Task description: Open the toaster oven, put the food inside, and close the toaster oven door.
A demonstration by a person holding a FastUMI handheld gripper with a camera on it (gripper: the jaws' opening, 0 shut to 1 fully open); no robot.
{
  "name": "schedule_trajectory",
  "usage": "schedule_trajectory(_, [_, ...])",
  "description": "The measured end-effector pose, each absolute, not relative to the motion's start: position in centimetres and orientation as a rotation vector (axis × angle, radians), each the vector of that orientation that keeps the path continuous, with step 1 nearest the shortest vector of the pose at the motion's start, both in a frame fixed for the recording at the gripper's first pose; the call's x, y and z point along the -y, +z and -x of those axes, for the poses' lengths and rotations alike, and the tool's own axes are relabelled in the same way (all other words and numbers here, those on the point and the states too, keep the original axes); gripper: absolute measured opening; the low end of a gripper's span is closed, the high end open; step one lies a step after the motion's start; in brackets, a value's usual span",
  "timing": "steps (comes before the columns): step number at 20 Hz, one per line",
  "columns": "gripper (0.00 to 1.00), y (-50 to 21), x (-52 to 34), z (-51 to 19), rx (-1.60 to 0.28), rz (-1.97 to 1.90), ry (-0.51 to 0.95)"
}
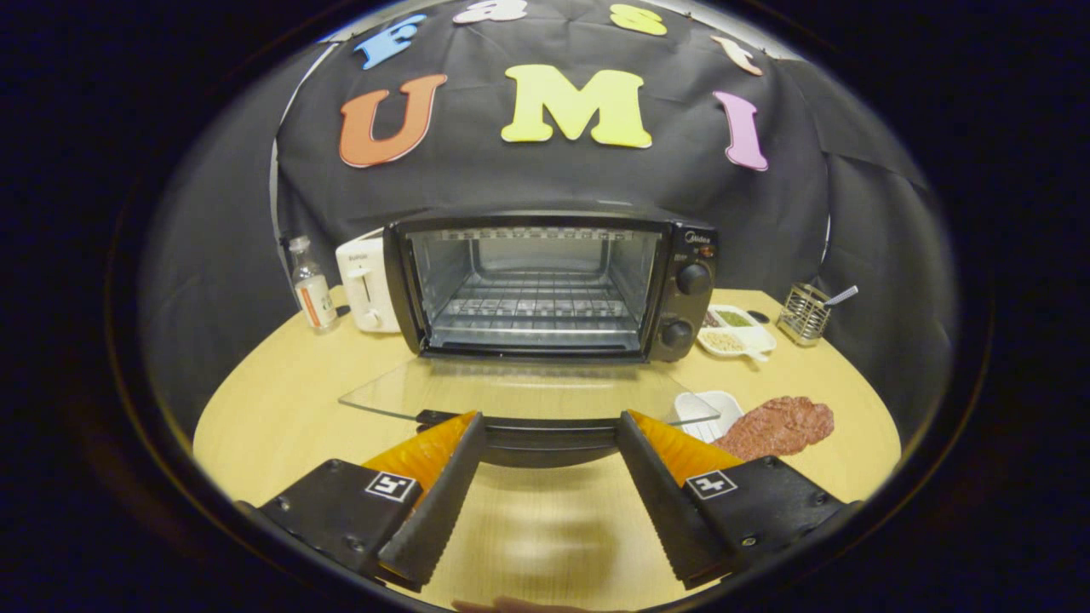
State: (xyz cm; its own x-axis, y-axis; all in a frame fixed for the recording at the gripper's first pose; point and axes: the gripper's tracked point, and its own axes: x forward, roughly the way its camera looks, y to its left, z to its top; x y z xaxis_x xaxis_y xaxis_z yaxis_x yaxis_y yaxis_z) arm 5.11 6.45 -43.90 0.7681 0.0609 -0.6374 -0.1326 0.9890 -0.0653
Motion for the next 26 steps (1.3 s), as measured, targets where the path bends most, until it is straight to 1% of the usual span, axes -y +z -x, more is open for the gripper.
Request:
schedule_trajectory(4, [1.0,-44.5,-6.2,-4.6,-0.679,0.103,0.107])
schedule_trajectory(7, [1.0,-47.0,-6.0,-3.3,-0.779,0.097,0.099])
schedule_trajectory(10, [1.0,-46.5,-5.9,-3.7,-0.725,0.123,0.108])
schedule_trajectory(17, [1.0,-46.5,-6.1,-3.7,-0.714,0.122,0.115])
schedule_trajectory(23, [1.0,-45.6,-6.1,-3.8,-0.743,0.061,0.175])
schedule_trajectory(26, [1.0,-44.4,-4.9,-5.0,-0.726,0.046,0.159])
